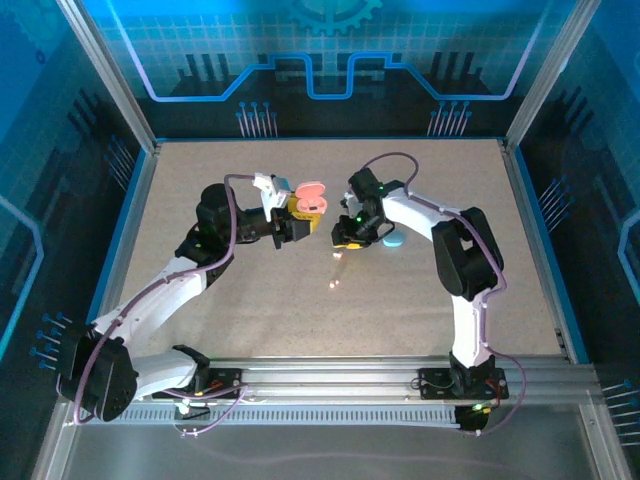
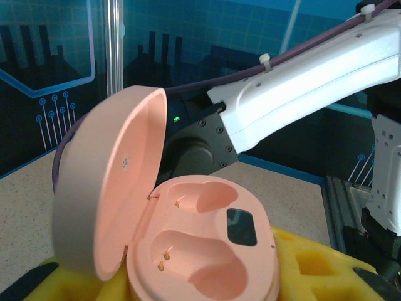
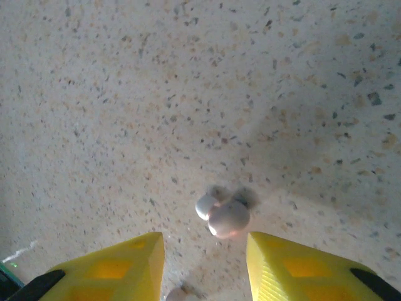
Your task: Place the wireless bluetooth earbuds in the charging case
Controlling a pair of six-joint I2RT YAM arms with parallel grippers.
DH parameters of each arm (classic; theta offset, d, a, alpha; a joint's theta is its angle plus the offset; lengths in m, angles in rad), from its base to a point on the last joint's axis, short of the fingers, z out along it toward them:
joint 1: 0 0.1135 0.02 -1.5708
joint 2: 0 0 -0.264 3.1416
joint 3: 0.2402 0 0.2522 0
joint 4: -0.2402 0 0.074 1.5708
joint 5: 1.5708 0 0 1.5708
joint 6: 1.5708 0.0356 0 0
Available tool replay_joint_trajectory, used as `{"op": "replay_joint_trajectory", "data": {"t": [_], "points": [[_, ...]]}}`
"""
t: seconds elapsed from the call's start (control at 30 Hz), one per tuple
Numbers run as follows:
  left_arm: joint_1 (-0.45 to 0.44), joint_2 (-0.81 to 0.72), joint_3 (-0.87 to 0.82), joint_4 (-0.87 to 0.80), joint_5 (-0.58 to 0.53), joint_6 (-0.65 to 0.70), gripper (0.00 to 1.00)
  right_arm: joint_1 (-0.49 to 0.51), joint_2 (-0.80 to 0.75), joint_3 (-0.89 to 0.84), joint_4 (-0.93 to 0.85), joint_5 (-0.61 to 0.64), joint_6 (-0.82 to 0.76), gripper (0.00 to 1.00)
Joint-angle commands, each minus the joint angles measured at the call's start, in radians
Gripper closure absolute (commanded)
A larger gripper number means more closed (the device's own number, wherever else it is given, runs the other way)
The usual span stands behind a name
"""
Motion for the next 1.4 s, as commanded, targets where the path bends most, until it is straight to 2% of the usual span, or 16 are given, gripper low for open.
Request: {"op": "replay_joint_trajectory", "data": {"t": [0.0, 0.23, 0.47, 0.93, 1.37], "points": [[0.005, -0.013, 0.012, 0.017, 0.01, -0.011, 0.67, 0.009, 0.036, -0.022, 0.024, -0.016, 0.101, 0.59], [0.004, -0.009, 0.01, 0.02, 0.009, -0.009, 0.67, 0.021, 0.063, -0.023, 0.033, -0.027, 0.124, 0.6], [0.004, -0.01, 0.012, 0.02, 0.008, -0.01, 0.67, 0.038, 0.092, 0.036, 0.024, -0.051, 0.092, 0.65], [0.005, -0.009, 0.011, 0.019, 0.007, -0.013, 0.67, 0.083, 0.176, 0.18, -0.062, -0.059, 0.044, 0.66], [0.004, -0.015, 0.007, 0.017, 0.004, -0.012, 0.67, 0.123, 0.2, 0.22, -0.134, -0.031, 0.004, 0.67]]}}
